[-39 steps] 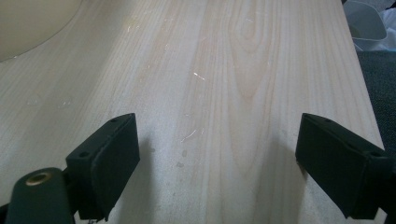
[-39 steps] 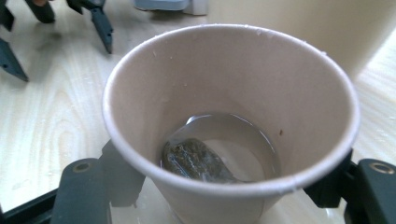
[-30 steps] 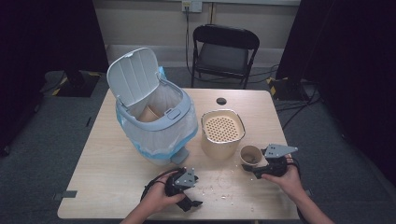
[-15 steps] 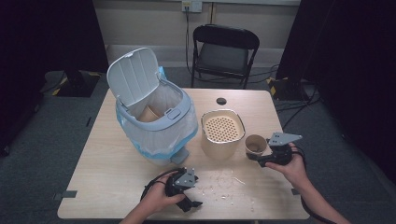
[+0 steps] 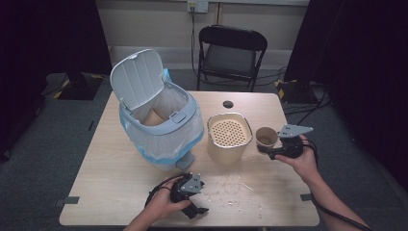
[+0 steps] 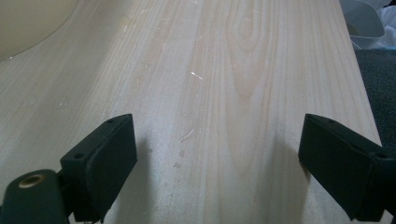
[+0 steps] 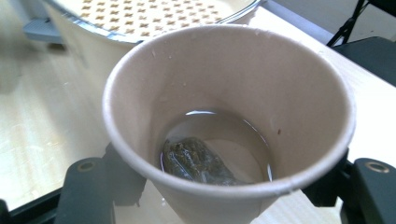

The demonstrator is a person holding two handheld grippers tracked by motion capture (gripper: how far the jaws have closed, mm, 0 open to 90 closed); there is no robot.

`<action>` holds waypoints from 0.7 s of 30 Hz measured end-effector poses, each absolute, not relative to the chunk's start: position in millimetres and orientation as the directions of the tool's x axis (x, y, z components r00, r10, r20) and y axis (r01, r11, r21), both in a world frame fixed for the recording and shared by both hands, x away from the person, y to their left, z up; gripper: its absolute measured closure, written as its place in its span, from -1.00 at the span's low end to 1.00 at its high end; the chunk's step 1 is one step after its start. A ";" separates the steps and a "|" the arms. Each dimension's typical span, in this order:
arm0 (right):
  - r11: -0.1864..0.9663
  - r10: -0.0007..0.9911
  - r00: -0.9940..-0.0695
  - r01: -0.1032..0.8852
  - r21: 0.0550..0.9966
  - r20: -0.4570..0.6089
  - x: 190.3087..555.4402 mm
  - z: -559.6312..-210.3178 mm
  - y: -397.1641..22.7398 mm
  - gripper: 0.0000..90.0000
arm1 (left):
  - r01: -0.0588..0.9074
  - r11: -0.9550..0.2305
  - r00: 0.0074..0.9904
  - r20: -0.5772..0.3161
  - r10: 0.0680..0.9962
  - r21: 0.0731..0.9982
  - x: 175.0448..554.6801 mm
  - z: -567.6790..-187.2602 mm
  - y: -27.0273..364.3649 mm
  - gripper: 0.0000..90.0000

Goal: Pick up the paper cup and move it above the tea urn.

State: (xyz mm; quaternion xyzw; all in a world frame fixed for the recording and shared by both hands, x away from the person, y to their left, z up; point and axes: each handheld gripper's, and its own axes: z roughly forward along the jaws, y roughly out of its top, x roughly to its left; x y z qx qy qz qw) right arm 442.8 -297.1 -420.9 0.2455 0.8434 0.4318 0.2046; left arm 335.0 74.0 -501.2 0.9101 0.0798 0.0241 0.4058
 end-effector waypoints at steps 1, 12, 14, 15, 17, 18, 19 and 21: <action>0.505 0.596 -0.792 0.240 0.829 -0.134 445.2 -419.9 -297.3 -0.32 | 0.126 -0.654 0.986 -0.022 0.166 0.746 334.9 -501.5 73.9 -0.76; 0.476 0.642 -0.755 0.257 0.841 -0.133 465.9 -413.4 -295.9 -0.31 | 0.126 -0.656 0.986 -0.021 0.166 0.744 335.0 -501.3 73.9 -0.76; 0.474 0.651 -0.746 0.257 0.842 -0.139 469.0 -411.7 -294.6 -0.31 | 0.124 -0.658 0.986 -0.021 0.163 0.742 335.1 -501.2 73.9 -0.76; 0.475 0.652 -0.744 0.254 0.842 -0.143 470.2 -410.9 -294.3 -0.31 | 0.119 -0.663 0.987 -0.018 0.157 0.739 335.4 -501.1 74.0 -0.77; 0.470 0.664 -0.732 0.246 0.848 -0.156 473.6 -408.4 -291.6 -0.31 | 0.116 -0.670 0.988 -0.017 0.152 0.734 335.6 -500.9 74.2 -0.78; 0.471 0.670 -0.724 0.245 0.848 -0.163 474.6 -407.6 -290.2 -0.31 | 0.116 -0.669 0.988 -0.017 0.153 0.734 335.5 -501.0 74.2 -0.79; 0.470 0.673 -0.720 0.243 0.849 -0.167 476.0 -407.1 -289.1 -0.31 | 0.116 -0.669 0.988 -0.017 0.153 0.734 335.5 -501.0 74.2 -0.79; 0.465 0.675 -0.720 0.243 0.852 -0.163 477.6 -406.8 -287.9 -0.31 | 0.116 -0.668 0.988 -0.017 0.153 0.735 335.5 -501.0 74.1 -0.79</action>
